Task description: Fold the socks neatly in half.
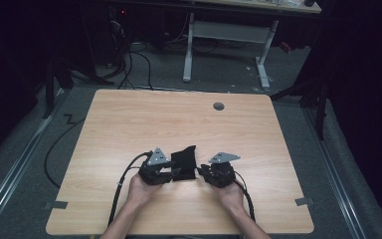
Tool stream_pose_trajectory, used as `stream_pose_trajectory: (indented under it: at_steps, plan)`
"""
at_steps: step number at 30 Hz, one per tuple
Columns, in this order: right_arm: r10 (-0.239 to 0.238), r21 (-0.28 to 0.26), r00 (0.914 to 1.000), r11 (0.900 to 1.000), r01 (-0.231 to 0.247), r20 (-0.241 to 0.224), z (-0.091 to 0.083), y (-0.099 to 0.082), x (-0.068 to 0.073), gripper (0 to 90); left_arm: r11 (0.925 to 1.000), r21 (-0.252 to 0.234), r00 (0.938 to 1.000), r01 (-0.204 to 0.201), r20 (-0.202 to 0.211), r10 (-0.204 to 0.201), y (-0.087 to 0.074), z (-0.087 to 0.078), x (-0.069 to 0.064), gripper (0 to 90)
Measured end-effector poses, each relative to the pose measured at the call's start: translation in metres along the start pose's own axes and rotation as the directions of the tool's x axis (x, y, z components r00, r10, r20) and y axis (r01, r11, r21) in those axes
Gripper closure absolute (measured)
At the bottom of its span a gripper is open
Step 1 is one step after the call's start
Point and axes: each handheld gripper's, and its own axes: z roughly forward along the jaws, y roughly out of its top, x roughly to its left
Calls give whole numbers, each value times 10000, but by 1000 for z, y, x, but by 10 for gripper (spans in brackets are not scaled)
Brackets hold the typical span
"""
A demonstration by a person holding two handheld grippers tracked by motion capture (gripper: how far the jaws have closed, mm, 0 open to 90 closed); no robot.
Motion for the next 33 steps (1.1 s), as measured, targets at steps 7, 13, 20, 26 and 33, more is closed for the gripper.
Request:
stream_pose_trajectory:
  at_steps: [7, 13, 20, 26, 33]
  plan:
    - [-44, -457, 10000, 9989, 42, -46, -7, 6, 2, 793, 9932, -1023, 9954, 546, -728, -623, 8, -14, 5, 575]
    - [-95, -640, 10000, 9979, 93, -20, -9, 17, 2, 796, 9920, -835, 9859, 949, -1301, -1053, 15, -10, 13, 572]
    - [-210, -780, 9998, 9967, 208, -18, 1, 34, 4, 784, 9954, -202, 9878, 937, -1233, -955, 16, 10, 11, 566]
    - [-381, -13, 9991, 9993, 381, -177, 24, 34, 6, 739, 9947, 568, 9902, 860, -1147, -790, 6, 23, 8, 551]
    - [-274, 400, 9992, 9988, 285, -282, 31, 20, 3, 686, 9929, 591, 9915, 1036, -857, -984, -3, 23, 7, 543]
